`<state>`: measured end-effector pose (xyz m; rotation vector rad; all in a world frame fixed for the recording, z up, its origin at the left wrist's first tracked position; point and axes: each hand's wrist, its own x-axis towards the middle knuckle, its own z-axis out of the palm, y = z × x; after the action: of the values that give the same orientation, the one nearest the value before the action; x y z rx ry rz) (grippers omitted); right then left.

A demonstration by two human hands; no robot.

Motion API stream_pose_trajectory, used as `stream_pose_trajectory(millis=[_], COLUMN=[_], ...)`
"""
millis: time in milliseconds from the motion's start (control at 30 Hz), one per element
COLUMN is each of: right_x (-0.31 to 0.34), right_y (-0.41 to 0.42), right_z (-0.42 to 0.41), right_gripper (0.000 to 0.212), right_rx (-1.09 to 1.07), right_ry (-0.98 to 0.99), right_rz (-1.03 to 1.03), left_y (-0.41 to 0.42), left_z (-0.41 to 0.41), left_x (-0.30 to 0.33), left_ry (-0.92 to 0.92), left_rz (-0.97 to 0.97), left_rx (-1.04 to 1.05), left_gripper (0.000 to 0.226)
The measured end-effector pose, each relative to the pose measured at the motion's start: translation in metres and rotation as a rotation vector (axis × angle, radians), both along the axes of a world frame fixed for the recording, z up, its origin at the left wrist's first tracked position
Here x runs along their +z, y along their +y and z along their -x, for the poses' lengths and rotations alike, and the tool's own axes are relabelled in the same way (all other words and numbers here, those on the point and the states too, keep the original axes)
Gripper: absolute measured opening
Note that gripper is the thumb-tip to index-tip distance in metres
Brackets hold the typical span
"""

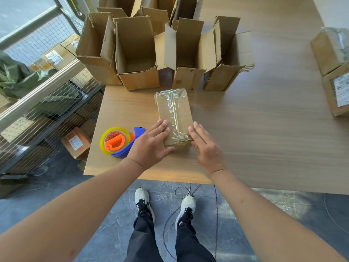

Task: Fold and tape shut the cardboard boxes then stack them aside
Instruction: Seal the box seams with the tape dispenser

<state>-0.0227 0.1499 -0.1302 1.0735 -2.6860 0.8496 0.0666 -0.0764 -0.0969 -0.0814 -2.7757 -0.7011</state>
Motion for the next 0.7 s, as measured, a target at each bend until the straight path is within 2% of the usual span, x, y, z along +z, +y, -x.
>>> stream_pose_trajectory(millis=[100, 233, 367, 467, 600, 700], right_x=[0.006, 0.014, 0.014, 0.020, 0.043, 0.071], right_y=[-0.001, -0.008, -0.014, -0.012, -0.009, -0.008], right_z=[-0.005, 0.001, 0.011, 0.017, 0.017, 0.011], right_gripper=[0.050, 0.054, 0.057, 0.060, 0.068, 0.088], right_rx=[0.020, 0.036, 0.060, 0.092, 0.134, 0.154], right_ry=[-0.082, -0.014, 0.038, 0.043, -0.102, -0.233], right_rz=[0.028, 0.024, 0.076, 0.030, -0.041, -0.253], left_y=[0.007, 0.007, 0.006, -0.007, -0.013, -0.006], left_z=[0.005, 0.006, 0.005, -0.002, -0.004, 0.001], left_x=[-0.006, -0.009, -0.002, 0.009, 0.020, 0.023], left_ry=[0.022, 0.072, 0.038, -0.017, 0.037, 0.040], left_rz=[0.063, 0.124, 0.111, 0.131, 0.222, 0.186], left_rx=[0.049, 0.047, 0.020, -0.083, -0.142, -0.203], left_gripper=[0.065, 0.057, 0.058, 0.057, 0.057, 0.062])
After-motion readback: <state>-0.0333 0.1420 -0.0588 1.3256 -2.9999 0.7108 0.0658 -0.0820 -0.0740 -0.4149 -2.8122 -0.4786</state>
